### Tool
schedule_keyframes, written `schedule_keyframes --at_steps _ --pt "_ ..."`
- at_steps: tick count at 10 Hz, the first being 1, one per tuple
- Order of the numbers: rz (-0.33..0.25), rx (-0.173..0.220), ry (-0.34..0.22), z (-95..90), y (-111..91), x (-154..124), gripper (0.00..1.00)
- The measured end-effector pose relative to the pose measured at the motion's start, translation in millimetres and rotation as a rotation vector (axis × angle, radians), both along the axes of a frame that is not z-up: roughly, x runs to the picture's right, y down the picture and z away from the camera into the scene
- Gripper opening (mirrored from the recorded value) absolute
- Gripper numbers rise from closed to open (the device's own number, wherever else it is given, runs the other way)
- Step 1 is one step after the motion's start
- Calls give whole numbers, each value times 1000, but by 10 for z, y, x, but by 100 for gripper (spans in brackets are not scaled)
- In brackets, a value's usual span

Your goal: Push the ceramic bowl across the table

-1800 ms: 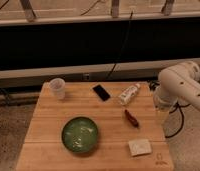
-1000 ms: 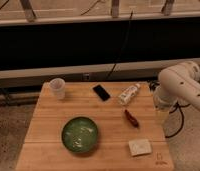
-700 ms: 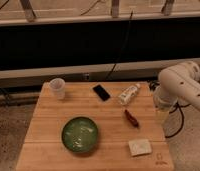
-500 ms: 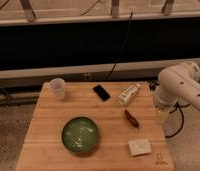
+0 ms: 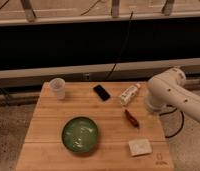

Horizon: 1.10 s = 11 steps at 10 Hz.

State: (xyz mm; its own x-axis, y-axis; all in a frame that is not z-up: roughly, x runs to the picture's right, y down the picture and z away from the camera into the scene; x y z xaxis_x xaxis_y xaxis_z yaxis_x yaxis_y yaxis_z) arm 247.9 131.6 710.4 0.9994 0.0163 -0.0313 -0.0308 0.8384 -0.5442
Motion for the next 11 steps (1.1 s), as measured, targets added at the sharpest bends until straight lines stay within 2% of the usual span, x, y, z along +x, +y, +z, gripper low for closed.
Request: schedule_keyframes --at_steps 2,4,11 --pt "-7 -4 -7 37 45 -32 80" --pt "-13 -12 -19 199 193 -198 80" --pt "-28 -34 -47 463 482 -512 80"
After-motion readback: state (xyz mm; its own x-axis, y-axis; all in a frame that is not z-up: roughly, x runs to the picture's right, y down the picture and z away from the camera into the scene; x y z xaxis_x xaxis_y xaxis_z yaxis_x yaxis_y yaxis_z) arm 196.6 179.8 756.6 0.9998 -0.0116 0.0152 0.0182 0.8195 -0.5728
